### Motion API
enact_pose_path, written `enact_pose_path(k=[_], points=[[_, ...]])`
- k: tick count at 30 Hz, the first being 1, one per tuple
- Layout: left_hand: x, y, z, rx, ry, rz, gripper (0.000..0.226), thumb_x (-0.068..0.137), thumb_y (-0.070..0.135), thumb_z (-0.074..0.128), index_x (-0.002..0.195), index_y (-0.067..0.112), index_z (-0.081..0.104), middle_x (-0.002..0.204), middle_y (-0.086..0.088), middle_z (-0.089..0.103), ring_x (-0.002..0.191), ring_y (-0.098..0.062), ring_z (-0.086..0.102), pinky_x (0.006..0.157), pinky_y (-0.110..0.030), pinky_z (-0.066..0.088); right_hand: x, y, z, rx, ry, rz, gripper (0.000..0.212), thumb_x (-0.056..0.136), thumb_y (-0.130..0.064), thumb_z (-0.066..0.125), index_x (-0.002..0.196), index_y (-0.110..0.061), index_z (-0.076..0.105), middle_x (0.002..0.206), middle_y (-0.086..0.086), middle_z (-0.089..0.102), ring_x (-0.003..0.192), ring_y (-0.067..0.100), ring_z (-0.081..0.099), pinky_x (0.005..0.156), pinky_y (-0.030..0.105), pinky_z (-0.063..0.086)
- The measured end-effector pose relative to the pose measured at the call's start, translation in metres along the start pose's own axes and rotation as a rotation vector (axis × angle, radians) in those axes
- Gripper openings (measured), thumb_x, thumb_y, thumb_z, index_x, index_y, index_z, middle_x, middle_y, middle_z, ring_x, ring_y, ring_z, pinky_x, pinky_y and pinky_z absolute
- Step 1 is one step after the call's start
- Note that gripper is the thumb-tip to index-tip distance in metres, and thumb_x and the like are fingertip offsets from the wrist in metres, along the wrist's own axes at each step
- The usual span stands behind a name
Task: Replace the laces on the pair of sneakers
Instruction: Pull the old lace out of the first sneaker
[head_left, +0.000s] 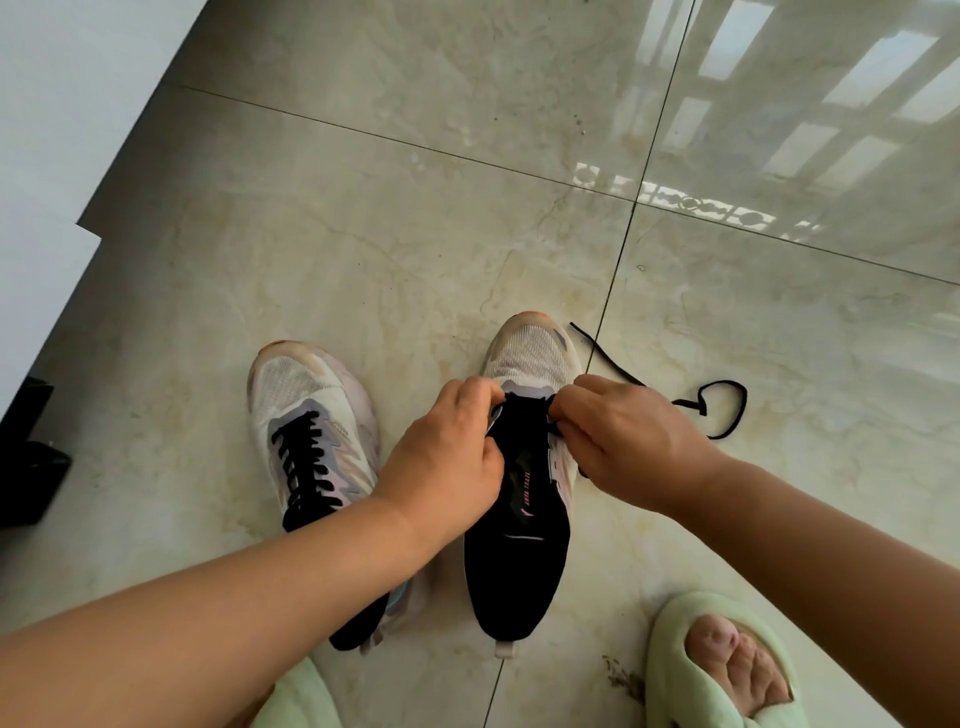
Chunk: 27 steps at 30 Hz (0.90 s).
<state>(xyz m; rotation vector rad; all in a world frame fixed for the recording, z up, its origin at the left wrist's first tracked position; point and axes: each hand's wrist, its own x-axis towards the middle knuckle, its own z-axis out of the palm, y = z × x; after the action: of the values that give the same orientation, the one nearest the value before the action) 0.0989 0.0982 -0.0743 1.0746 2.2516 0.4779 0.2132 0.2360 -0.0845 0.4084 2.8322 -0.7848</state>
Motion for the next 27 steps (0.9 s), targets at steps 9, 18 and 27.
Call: enact_pose_path(k=[9,18,27], points=[[0.001,-0.002,0.002,-0.033,0.001,-0.030,0.033,0.088,0.027,0.054,0.119,0.019,0.046,0.115,0.003,0.050,0.098,-0.019,0.056,0.084,-0.030,0.044,-0.002,0.010,-0.005,-0.013,0.208,0.076,0.018,0.080,-0.025,0.066,0.067,-0.012,0.063,0.060,0.000,0.058,0.054,0.027,0.055,0.053,0.023,0.031],[0.014,-0.007,0.001,-0.043,0.086,-0.138,0.021,0.083,0.041,0.060,0.094,0.023,0.058,0.097,0.007,0.056,0.082,-0.017,0.057,0.075,-0.032,0.048,-0.005,-0.019,0.003,0.061,0.151,0.114,0.036,0.072,-0.053,0.057,0.060,-0.020,0.047,0.062,-0.009,0.045,0.066,0.016,0.046,0.065,0.030,0.033],[0.034,0.008,0.001,-0.074,0.059,-0.307,0.011,0.069,0.026,0.063,0.064,0.026,0.053,0.070,0.011,0.058,0.071,-0.013,0.057,0.061,-0.024,0.040,-0.003,-0.025,0.009,0.117,-0.098,0.408,0.033,0.072,-0.048,0.054,0.060,-0.018,0.045,0.059,-0.005,0.049,0.059,0.016,0.048,0.047,0.024,0.029]])
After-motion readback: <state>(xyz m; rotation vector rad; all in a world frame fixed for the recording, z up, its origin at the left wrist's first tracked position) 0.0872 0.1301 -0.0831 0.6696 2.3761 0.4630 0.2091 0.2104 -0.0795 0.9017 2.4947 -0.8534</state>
